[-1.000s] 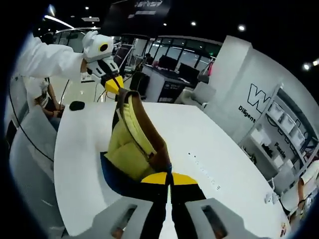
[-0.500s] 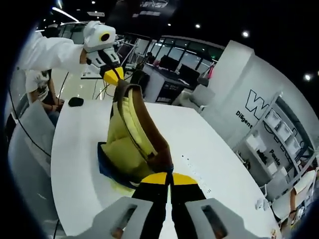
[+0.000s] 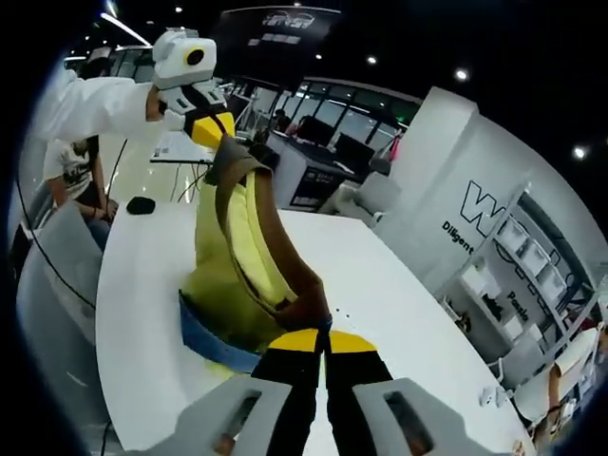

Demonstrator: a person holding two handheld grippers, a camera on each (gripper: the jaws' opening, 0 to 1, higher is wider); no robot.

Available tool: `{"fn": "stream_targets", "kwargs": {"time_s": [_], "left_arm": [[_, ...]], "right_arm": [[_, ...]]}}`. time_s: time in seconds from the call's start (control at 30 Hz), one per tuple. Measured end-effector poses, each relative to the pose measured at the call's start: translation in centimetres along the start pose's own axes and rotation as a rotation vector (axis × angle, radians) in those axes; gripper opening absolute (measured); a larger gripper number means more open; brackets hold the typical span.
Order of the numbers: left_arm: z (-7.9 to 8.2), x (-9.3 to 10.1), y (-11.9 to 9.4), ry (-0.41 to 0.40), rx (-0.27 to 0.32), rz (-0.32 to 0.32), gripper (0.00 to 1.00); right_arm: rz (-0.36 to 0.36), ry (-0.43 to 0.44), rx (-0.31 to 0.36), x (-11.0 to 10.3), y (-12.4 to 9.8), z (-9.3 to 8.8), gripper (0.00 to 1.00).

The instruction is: Fold the garment on the visible template until the final outline fits inside the template.

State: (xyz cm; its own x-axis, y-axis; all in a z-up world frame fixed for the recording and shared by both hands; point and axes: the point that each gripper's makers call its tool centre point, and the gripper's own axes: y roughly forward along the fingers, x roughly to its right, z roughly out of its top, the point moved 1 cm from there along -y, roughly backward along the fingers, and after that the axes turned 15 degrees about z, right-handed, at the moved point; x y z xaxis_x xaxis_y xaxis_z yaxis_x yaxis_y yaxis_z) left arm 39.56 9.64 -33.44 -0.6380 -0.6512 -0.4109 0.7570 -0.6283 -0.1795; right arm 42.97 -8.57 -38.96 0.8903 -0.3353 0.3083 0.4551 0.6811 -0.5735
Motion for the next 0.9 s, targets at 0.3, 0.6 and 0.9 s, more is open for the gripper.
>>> {"fn": "stream_targets", "kwargs": {"time_s": [0.3, 0.6, 0.9], "left_arm": [[1.6, -0.6, -1.0, 0.022, 0.013, 0.029, 0.00], [1.1, -1.0, -0.7, 0.021, -0.022, 0.036, 0.00], [-1.8, 1.1, -1.5, 0.033, -0.089, -0.018, 0.00]], "right_arm": [[-0.026, -0.007, 0.024, 1.0, -1.9, 1.1, 0.00], [0.000, -0.064, -0.022, 1.3, -2.5, 1.7, 0.00], [0.104, -0.051, -0.058, -1.4, -1.9, -0.7, 0.00]]}}
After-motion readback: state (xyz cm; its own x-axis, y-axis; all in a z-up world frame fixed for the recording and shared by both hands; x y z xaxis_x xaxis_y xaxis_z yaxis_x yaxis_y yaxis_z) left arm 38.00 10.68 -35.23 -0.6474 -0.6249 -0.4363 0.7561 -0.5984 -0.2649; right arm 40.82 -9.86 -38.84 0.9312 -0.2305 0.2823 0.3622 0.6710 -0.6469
